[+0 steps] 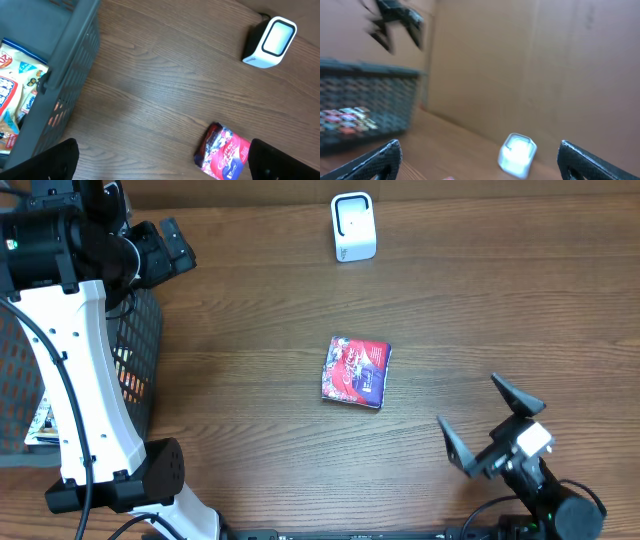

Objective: Scan the item barcode
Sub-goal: 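Move the right gripper to the purple-red bag and grasp it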

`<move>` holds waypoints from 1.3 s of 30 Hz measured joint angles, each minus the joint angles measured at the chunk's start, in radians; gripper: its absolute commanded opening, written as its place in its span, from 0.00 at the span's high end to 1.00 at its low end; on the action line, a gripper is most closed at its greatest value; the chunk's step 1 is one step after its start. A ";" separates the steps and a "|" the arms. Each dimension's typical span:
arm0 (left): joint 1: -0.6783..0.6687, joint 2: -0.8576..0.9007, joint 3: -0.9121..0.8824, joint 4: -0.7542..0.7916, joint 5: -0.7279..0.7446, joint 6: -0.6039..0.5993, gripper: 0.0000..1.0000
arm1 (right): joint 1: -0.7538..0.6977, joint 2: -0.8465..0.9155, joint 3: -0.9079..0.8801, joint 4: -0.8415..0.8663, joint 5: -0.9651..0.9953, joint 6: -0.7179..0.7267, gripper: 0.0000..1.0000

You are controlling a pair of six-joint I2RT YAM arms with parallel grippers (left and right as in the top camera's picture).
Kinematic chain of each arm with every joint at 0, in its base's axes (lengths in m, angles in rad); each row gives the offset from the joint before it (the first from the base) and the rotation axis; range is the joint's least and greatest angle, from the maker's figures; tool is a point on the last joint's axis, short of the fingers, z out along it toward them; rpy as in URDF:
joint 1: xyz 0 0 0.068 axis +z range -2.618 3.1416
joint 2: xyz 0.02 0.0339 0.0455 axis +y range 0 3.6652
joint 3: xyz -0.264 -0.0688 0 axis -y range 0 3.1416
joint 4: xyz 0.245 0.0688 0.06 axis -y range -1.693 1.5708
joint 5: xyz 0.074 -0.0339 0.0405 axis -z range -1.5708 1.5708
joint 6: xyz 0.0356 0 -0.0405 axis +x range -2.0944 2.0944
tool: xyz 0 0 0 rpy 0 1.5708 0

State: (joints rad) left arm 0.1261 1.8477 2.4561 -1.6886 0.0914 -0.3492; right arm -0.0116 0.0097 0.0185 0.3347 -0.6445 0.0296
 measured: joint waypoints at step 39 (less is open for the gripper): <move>0.000 0.000 0.000 -0.002 -0.003 -0.011 0.00 | 0.341 1.710 0.959 -0.851 -0.024 0.555 0.20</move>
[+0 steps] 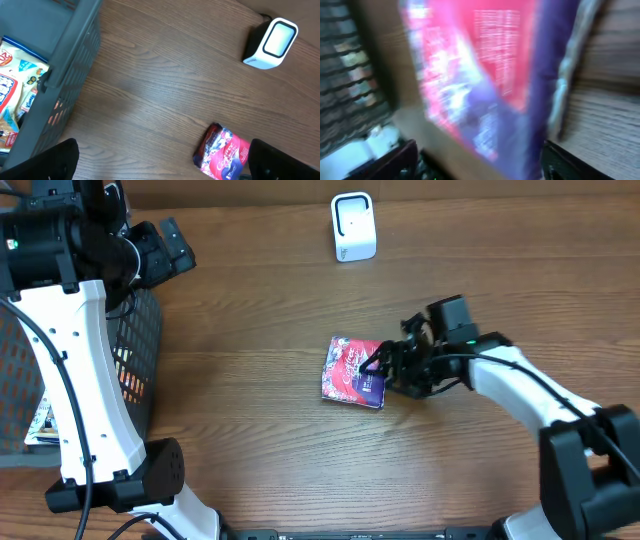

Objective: Scan the item barcode
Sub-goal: 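Move the right gripper to the purple-red bag and grasp it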

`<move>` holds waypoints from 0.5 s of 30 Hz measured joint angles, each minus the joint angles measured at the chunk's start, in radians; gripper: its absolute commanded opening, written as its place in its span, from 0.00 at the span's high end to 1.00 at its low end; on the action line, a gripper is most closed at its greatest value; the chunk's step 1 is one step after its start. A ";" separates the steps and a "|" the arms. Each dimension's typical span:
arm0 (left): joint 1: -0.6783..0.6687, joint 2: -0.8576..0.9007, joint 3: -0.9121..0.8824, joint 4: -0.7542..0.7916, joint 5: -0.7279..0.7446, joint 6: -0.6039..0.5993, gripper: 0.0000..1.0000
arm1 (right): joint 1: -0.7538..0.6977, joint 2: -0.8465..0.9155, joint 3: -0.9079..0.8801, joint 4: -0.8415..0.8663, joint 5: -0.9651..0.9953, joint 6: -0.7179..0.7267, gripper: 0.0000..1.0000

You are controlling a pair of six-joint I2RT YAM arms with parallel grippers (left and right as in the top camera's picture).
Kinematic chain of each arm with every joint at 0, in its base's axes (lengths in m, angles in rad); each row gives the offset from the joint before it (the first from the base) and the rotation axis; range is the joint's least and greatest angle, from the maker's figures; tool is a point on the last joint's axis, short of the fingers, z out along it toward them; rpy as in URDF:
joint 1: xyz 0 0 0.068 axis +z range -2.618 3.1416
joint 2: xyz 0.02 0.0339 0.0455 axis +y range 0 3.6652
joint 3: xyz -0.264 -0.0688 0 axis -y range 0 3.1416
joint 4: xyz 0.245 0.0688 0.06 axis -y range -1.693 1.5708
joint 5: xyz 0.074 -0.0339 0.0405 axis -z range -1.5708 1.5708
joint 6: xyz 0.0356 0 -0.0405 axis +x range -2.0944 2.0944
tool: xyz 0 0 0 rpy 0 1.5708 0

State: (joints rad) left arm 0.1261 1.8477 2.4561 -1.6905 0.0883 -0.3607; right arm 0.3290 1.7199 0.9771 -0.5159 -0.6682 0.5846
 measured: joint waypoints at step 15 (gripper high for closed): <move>0.000 0.000 0.000 0.000 0.000 0.000 0.00 | 0.086 0.088 0.001 0.148 0.224 0.118 0.83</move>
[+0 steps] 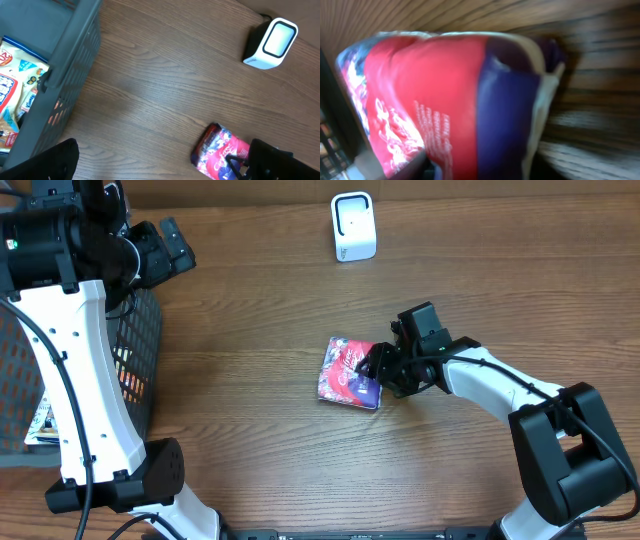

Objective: Scan the item barcode
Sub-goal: 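Move the right gripper to the purple-red bag and grasp it, then lift the bag toward the white scanner, then set it back down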

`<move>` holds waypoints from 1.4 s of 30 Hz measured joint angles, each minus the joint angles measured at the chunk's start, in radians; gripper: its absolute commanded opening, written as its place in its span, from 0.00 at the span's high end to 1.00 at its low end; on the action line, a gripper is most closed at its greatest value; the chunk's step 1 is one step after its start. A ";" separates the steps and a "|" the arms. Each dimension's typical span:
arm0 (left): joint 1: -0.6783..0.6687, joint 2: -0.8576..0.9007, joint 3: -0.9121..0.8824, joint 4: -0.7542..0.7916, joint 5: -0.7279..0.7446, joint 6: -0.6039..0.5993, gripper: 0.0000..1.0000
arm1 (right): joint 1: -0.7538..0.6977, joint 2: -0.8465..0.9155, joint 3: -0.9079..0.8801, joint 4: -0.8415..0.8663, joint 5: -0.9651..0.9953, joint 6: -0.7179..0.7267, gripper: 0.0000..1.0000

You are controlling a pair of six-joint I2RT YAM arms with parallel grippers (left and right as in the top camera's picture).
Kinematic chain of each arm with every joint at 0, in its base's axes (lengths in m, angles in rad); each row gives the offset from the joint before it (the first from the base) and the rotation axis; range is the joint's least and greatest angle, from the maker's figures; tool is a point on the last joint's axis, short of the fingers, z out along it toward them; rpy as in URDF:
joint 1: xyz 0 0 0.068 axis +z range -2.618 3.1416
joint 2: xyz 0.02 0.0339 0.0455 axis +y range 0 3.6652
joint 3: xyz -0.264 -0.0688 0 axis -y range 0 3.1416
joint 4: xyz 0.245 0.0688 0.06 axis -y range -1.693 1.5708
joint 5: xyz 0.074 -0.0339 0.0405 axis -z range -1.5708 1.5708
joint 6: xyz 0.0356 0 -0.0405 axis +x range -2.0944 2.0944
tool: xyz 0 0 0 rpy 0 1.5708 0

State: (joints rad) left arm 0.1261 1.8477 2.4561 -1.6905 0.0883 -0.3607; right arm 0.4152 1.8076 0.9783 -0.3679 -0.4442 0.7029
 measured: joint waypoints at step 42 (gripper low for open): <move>0.000 0.000 0.000 0.000 0.000 0.000 0.00 | 0.020 -0.032 0.589 -0.811 0.484 -0.378 0.26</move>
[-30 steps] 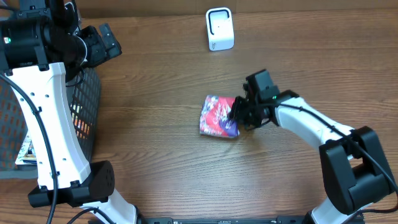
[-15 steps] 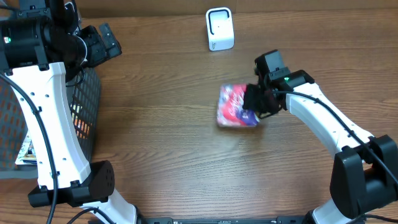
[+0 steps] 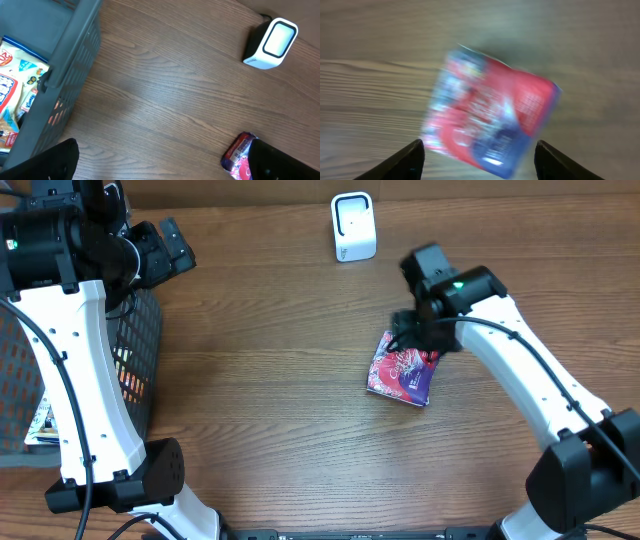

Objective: Scan the item barcode
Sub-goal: 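Lift the bag toward the white scanner, then set it back down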

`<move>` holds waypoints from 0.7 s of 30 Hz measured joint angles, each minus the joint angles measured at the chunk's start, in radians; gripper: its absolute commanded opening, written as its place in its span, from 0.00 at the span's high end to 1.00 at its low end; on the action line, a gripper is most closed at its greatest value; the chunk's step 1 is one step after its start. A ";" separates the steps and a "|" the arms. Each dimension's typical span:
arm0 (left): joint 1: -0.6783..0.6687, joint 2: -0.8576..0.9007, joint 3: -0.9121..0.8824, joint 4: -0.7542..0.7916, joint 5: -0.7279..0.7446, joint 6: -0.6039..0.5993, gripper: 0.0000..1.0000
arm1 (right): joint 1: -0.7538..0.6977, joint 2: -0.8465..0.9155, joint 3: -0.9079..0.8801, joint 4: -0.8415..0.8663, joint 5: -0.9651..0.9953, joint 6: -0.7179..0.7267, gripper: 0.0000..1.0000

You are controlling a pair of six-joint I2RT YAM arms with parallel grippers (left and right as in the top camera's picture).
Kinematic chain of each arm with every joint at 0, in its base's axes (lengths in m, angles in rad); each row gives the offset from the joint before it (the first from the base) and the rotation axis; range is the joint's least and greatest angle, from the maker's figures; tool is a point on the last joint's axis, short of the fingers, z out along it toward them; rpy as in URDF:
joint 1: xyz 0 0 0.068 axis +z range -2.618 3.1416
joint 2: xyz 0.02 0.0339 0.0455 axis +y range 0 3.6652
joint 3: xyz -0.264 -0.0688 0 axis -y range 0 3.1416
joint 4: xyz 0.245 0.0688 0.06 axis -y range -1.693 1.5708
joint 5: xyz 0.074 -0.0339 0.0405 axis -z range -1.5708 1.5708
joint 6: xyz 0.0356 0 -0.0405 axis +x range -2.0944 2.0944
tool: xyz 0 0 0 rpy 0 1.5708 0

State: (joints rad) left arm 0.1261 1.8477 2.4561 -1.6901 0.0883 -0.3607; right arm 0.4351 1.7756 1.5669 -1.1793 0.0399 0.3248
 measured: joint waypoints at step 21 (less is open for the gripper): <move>0.000 0.000 0.000 0.000 0.000 0.000 0.00 | 0.254 0.272 -0.089 0.064 0.401 0.214 0.96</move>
State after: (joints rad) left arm 0.1261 1.8477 2.4561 -1.6901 0.0883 -0.3607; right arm 0.6888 2.0480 1.4780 -1.1156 0.4412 0.5392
